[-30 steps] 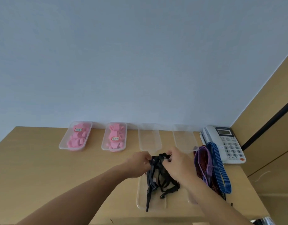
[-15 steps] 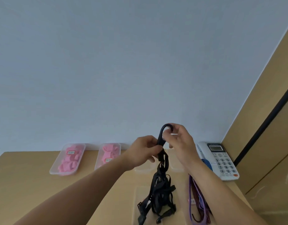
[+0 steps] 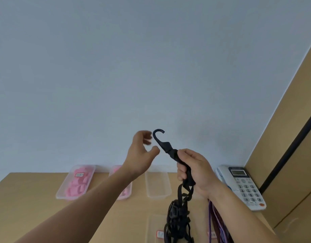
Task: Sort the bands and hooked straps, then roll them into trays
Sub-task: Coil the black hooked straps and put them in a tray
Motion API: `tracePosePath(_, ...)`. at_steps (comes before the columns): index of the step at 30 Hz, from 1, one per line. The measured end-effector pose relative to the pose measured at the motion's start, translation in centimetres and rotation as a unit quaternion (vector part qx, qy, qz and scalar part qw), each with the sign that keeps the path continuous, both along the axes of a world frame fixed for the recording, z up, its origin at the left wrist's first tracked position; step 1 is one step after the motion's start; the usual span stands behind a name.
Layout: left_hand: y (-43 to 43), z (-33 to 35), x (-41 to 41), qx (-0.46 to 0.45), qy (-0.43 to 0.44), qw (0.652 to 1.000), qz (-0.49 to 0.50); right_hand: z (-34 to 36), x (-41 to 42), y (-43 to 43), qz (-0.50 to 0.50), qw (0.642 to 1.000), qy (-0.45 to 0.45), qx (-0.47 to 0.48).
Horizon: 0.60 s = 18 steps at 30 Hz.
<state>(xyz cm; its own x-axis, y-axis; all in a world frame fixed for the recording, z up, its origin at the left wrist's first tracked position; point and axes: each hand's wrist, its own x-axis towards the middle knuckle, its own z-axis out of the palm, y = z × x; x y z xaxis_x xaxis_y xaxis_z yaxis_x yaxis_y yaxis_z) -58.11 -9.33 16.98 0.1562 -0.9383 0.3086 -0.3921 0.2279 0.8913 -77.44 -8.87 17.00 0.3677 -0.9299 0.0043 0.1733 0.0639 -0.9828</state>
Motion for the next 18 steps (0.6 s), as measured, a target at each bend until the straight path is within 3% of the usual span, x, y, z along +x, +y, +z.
tracePosePath(2, -0.3, 0.5, 0.6, -0.079, -0.097, 0.992, -0.031, 0.9, -0.2, -0.4, 0.025, 0.999, -0.020, 0.013)
tracePosePath(5, -0.6, 1.1, 1.2, -0.158, -0.261, 0.947, -0.099, 1.6, -0.7, -0.9, 0.031, 0.999, -0.015, 0.006)
tracePosePath(8, -0.3, 1.0, 1.0, -0.129, -0.376, 0.909, -0.129, 2.0, -1.3, -1.5, 0.016, 1.000, -0.027, 0.001)
tracePosePath(10, 0.6, 1.2, 0.5, 0.024, -0.296, 0.933, -0.202, 1.9, -1.6, -1.8, 0.014, 0.999, -0.038, -0.003)
tracePosePath(12, 1.5, 1.3, -0.2, 0.133, -0.114, 0.949, -0.261, 1.5, -1.8, -2.1, 0.014, 0.999, -0.051, -0.005)
tracePosePath(14, 2.2, 1.5, -0.9, 0.125, -0.009, 0.956, -0.266, 0.8, -1.7, -2.2, -0.009, 0.998, -0.056, 0.000)
tracePosePath(18, 2.5, 1.9, -1.9, 0.097, 0.061, 0.966, -0.230, -0.5, -0.5, -2.1, -0.128, 0.992, 0.000, -0.005)
